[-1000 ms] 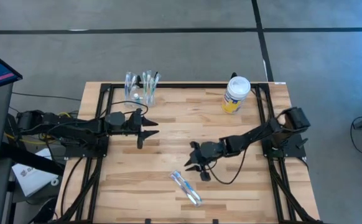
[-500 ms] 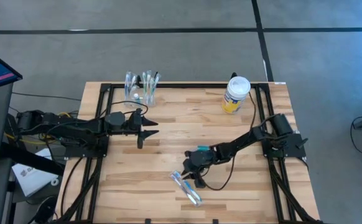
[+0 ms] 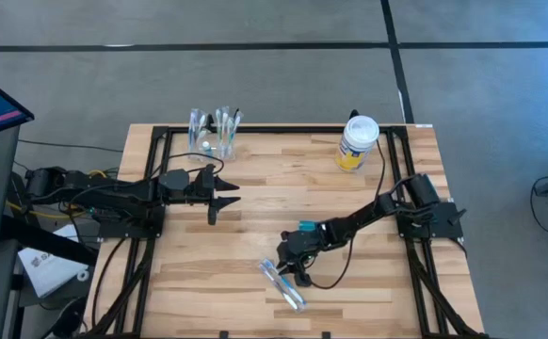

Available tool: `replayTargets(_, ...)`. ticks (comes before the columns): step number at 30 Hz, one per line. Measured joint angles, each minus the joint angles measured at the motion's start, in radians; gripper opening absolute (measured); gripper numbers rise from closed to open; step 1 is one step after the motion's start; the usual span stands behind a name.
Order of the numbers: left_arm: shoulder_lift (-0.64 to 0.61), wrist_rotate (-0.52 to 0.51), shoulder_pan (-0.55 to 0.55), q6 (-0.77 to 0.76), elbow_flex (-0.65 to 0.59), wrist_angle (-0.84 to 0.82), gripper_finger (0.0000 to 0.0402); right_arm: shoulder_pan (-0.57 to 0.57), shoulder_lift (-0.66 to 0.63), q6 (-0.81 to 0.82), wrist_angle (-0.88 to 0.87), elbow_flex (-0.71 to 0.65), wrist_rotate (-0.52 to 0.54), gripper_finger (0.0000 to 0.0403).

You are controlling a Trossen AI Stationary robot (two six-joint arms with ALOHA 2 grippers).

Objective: Pick & Place toothbrushing station
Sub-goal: Put the blue toothbrush into the transparent organizer

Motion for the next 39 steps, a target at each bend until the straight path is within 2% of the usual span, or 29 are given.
replayTargets(12, 0.0, 0.0, 0.0, 0.0, 0.0, 0.0, 0.0159, 0.007, -0.001, 0.077, -0.047, 0.002, 0.006, 0.0088)
replayTargets(23, 0.0, 0.0, 0.0, 0.0, 0.0, -0.001, 0.0159, 0.017, -0.001, 0.147, -0.068, 0.015, -0.032, 0.0088)
replayTargets(31, 0.0, 0.0, 0.0, 0.0, 0.0, -0.002, 0.0159, 0.017, -0.002, 0.19, -0.173, 0.088, -0.038, 0.0088)
replayTargets(39, 0.0, 0.0, 0.0, 0.0, 0.0, -0.003, 0.0159, 0.017, -0.002, 0.207, -0.416, 0.197, -0.027, 0.0088)
